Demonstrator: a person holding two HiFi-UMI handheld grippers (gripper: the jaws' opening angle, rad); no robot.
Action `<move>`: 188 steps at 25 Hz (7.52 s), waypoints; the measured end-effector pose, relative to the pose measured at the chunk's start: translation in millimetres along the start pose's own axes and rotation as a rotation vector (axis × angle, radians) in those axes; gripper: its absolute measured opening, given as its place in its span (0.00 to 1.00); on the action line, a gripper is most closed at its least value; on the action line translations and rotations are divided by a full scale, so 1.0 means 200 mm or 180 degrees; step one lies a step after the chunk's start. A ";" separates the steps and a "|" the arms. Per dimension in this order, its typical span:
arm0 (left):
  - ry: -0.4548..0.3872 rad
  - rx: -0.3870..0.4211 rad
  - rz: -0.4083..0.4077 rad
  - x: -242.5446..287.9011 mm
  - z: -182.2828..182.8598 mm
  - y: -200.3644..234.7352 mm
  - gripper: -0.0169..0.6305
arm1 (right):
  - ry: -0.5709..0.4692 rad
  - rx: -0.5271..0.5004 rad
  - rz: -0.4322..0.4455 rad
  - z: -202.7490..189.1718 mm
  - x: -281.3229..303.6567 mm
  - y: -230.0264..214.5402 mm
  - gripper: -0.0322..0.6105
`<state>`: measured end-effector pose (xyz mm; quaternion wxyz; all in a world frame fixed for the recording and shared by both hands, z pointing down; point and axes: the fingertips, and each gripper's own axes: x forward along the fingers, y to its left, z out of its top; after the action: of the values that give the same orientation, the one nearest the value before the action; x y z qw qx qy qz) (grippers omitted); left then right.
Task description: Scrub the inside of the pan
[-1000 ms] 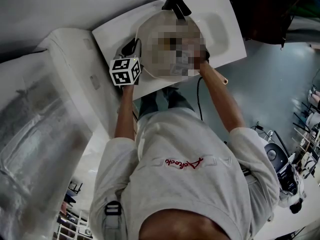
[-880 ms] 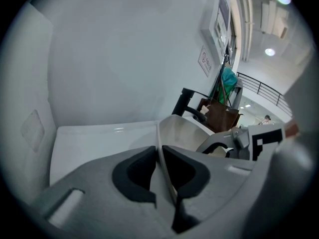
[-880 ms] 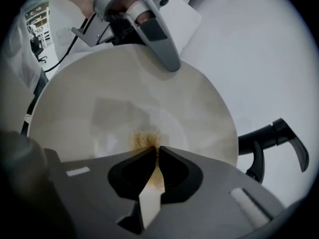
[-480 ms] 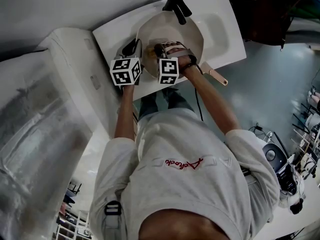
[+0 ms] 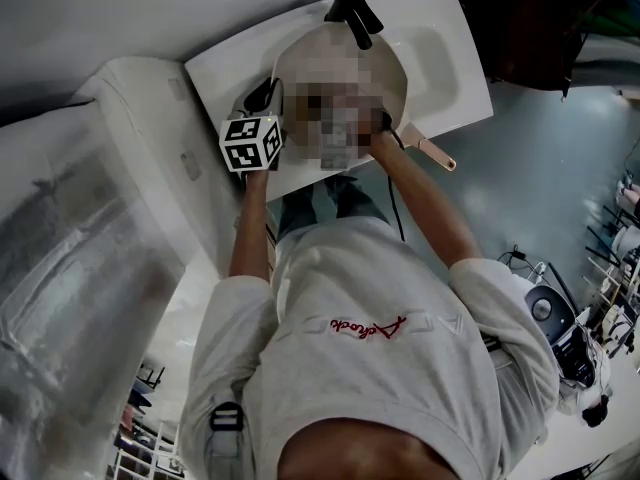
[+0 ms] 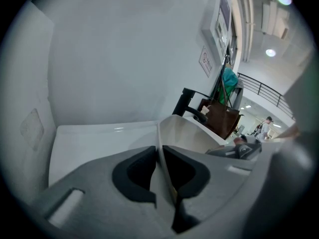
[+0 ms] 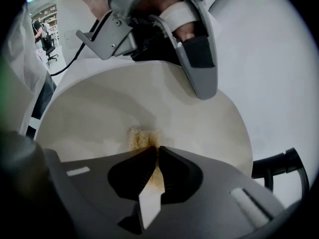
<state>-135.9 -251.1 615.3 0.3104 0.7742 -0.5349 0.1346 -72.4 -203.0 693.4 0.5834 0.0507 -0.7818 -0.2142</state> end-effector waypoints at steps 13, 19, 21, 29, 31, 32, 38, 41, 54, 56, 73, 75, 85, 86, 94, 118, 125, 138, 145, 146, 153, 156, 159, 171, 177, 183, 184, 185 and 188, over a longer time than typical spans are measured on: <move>-0.0001 0.0008 -0.0002 0.01 0.00 0.00 0.09 | 0.0222 0.0008 0.0006 -0.25 -0.01 -0.01 0.10; 0.0000 0.0010 -0.0012 0.01 0.00 0.00 0.09 | 0.0378 0.0064 0.0045 -0.39 -0.02 -0.01 0.10; 0.0000 0.0006 -0.0017 0.01 0.00 0.00 0.09 | 0.0439 0.0099 0.0063 -0.44 -0.02 -0.01 0.10; -0.0004 0.0000 -0.0025 0.01 0.00 0.00 0.09 | 0.0559 0.0185 0.0079 -0.55 -0.03 -0.02 0.10; -0.0006 0.0001 -0.0023 0.01 0.00 0.00 0.09 | 0.0569 0.0186 0.0074 -0.55 -0.03 -0.02 0.10; -0.0007 0.0002 -0.0022 0.01 0.00 0.00 0.09 | 0.0572 0.0187 0.0073 -0.55 -0.03 -0.02 0.10; -0.0011 0.0003 -0.0018 0.01 0.00 0.00 0.09 | 0.0477 0.0195 0.0001 -0.49 -0.07 -0.05 0.10; -0.0018 0.0000 -0.0019 0.01 0.00 0.00 0.09 | 0.0387 0.0168 -0.0012 -0.41 -0.08 -0.05 0.10; -0.0034 -0.0014 -0.0014 0.00 0.00 0.00 0.09 | 0.0023 0.0067 0.0125 -0.04 -0.09 0.07 0.10; -0.0032 -0.0015 -0.0016 0.00 0.00 0.00 0.09 | 0.0029 0.0071 0.0173 -0.03 -0.07 0.10 0.10; -0.0043 -0.0015 -0.0016 0.01 0.00 0.00 0.09 | 0.0141 -0.0023 0.0269 -0.12 -0.04 0.18 0.10; -0.0040 -0.0012 -0.0014 0.01 0.00 0.00 0.09 | 0.0174 -0.0030 0.0273 -0.15 -0.04 0.19 0.10; -0.0048 -0.0015 -0.0009 0.01 0.00 0.00 0.09 | 0.0395 0.0063 0.0270 -0.36 -0.05 0.19 0.10; -0.0050 -0.0016 -0.0008 0.01 0.00 0.00 0.09 | 0.0419 0.0081 0.0264 -0.38 -0.05 0.18 0.10; -0.0043 -0.0008 -0.0009 0.01 0.00 0.00 0.09 | 0.0518 0.0182 0.0210 -0.47 -0.05 0.13 0.10; -0.0015 -0.0020 -0.0035 0.01 -0.01 0.00 0.09 | 0.0560 0.0342 0.0123 -0.50 -0.04 0.04 0.10; -0.0013 -0.0014 -0.0037 0.01 0.00 0.00 0.09 | 0.0477 0.0351 0.0059 -0.44 -0.07 0.01 0.10; -0.0081 0.0176 0.0017 -0.07 0.10 0.01 0.17 | 0.0053 0.1581 -0.0084 -0.42 -0.18 -0.09 0.10; -0.0285 0.0242 0.0193 -0.17 0.18 0.02 0.17 | -0.0577 0.2595 -0.0554 -0.43 -0.37 -0.24 0.10; -0.0308 0.0247 0.0207 -0.18 0.19 0.02 0.17 | -0.0665 0.2758 -0.0615 -0.44 -0.40 -0.26 0.10; -0.0395 0.0330 0.0215 -0.22 0.24 -0.07 0.16 | -0.1099 0.3399 -0.1041 -0.53 -0.60 -0.39 0.10; -0.0456 0.0393 0.0206 -0.24 0.29 -0.12 0.11 | -0.1275 0.3648 -0.1145 -0.56 -0.69 -0.45 0.10; -0.0497 0.0427 0.0197 -0.27 0.31 -0.16 0.03 | -0.1371 0.3762 -0.1242 -0.59 -0.76 -0.49 0.10; -0.0699 0.0545 0.0176 -0.34 0.47 -0.23 0.03 | -0.1657 0.3884 -0.1625 -0.63 -0.97 -0.62 0.10; -0.0934 0.0651 0.0166 -0.40 0.65 -0.26 0.03 | -0.1806 0.3877 -0.1868 -0.65 -1.11 -0.73 0.10; -0.1100 0.0760 0.0131 -0.44 0.80 -0.29 0.03 | -0.1987 0.3843 -0.2053 -0.62 -1.26 -0.84 0.10; -0.1118 0.0767 0.0120 -0.45 0.82 -0.30 0.03 | -0.2015 0.3832 -0.2082 -0.61 -1.28 -0.85 0.10; -0.1138 0.0777 0.0108 -0.45 0.84 -0.31 0.03 | -0.2045 0.3817 -0.2114 -0.60 -1.31 -0.87 0.10; -0.1190 0.0823 0.0083 -0.45 0.90 -0.32 0.03 | -0.2110 0.3774 -0.2208 -0.59 -1.37 -0.91 0.10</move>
<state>-134.6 -280.6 406.2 0.1023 0.8120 -0.5714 0.0603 91.8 -309.6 405.2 0.0926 0.5312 -0.8395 0.0664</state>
